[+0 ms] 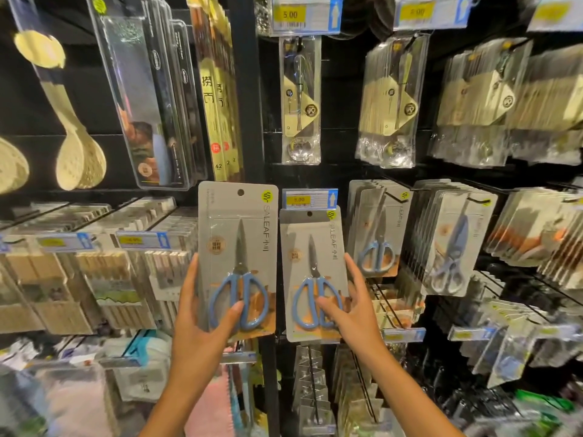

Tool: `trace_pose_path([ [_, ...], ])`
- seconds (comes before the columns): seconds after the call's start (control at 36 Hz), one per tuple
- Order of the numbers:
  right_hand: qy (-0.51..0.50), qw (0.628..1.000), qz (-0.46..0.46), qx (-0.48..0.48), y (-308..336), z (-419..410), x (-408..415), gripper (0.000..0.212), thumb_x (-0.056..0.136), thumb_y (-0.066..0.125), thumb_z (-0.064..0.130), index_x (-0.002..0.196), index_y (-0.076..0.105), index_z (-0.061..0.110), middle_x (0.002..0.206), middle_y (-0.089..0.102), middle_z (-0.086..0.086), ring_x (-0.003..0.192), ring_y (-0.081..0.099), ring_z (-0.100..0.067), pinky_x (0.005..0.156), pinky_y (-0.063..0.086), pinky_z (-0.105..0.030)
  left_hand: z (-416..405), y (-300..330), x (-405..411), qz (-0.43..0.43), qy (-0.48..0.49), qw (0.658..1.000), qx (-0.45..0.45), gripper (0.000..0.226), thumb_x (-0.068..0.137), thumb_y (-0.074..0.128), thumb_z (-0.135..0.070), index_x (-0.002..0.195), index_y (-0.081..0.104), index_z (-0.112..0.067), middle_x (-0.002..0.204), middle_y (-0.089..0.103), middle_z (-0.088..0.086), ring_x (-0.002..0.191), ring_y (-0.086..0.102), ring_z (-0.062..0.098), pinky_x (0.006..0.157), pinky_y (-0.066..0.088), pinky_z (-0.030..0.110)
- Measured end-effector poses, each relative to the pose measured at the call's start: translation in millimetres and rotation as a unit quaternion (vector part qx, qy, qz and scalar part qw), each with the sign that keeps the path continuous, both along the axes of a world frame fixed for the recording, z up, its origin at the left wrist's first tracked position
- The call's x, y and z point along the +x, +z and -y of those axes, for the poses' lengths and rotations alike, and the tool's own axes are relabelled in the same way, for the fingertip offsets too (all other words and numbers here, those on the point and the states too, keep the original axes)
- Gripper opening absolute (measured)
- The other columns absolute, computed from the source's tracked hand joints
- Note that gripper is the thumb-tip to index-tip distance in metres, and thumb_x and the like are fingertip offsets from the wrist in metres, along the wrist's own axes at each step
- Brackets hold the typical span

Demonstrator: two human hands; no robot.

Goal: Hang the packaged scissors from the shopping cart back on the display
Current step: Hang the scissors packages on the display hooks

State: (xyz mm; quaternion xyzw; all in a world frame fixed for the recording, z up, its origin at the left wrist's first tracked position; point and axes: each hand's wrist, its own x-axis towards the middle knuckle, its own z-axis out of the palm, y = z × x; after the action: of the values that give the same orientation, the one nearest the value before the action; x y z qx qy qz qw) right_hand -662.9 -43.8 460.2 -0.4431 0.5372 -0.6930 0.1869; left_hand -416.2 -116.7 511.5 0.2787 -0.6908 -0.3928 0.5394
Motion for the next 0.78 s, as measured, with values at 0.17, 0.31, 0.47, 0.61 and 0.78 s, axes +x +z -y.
trace_pose_path([
  [0.17, 0.014, 0.999, -0.007, -0.029, 7.7, 7.3, 1.6, 0.091, 0.090, 0.071, -0.001, 0.151, 0.028, 0.052, 0.156, 0.045, 0.000, 0.121, 0.065, -0.018, 0.097, 0.057, -0.042, 2.3, 0.2, 0.4, -0.007, 0.004, 1.000, 0.000, 0.096, 0.080, 0.076, -0.020, 0.154, 0.022, -0.049, 0.158, 0.025, -0.033, 0.149, 0.025, 0.000, 0.120, 0.029, 0.049],
  [0.31, 0.006, 1.000, -0.014, -0.016, 12.8, 22.9, -0.7, 0.092, 0.090, 0.074, 0.008, 0.148, 0.025, 0.060, 0.161, 0.036, 0.003, 0.139, 0.050, -0.025, 0.105, 0.052, -0.051, 5.2, -1.0, 1.2, -0.008, 0.004, 1.000, 0.001, 0.097, 0.082, 0.076, -0.016, 0.154, 0.022, -0.050, 0.159, 0.024, -0.032, 0.150, 0.024, 0.002, 0.120, 0.029, 0.052],
  [0.47, 0.011, 1.000, -0.018, -0.013, 17.4, 33.1, -6.7, 0.093, 0.090, 0.074, 0.009, 0.148, 0.024, 0.061, 0.162, 0.035, 0.003, 0.145, 0.042, -0.025, 0.107, 0.049, -0.051, 4.7, 1.6, 1.2, 0.000, 0.010, 1.000, -0.007, 0.095, 0.082, 0.075, -0.020, 0.155, 0.021, -0.048, 0.157, 0.023, -0.036, 0.149, 0.023, -0.001, 0.122, 0.027, 0.045],
  [0.61, 0.005, 1.000, -0.017, -0.017, 15.5, 31.2, -8.7, 0.091, 0.090, 0.075, 0.010, 0.147, 0.026, 0.062, 0.162, 0.035, 0.004, 0.143, 0.045, -0.024, 0.106, 0.051, -0.051, 6.9, 0.2, 1.1, 0.001, 0.017, 1.000, -0.016, 0.095, 0.083, 0.076, -0.016, 0.154, 0.021, -0.047, 0.152, 0.024, -0.043, 0.145, 0.023, -0.011, 0.116, 0.027, 0.024],
  [0.78, 0.004, 1.000, -0.009, -0.024, 8.9, 28.3, -7.9, 0.090, 0.091, 0.072, 0.004, 0.141, 0.029, 0.065, 0.159, 0.039, -0.001, 0.112, 0.070, -0.015, 0.093, 0.059, -0.037, 9.7, -0.4, 0.8, -0.003, 0.019, 1.000, -0.022, 0.095, 0.083, 0.075, -0.014, 0.155, 0.021, -0.045, 0.152, 0.026, -0.042, 0.144, 0.026, -0.011, 0.111, 0.030, 0.015],
])
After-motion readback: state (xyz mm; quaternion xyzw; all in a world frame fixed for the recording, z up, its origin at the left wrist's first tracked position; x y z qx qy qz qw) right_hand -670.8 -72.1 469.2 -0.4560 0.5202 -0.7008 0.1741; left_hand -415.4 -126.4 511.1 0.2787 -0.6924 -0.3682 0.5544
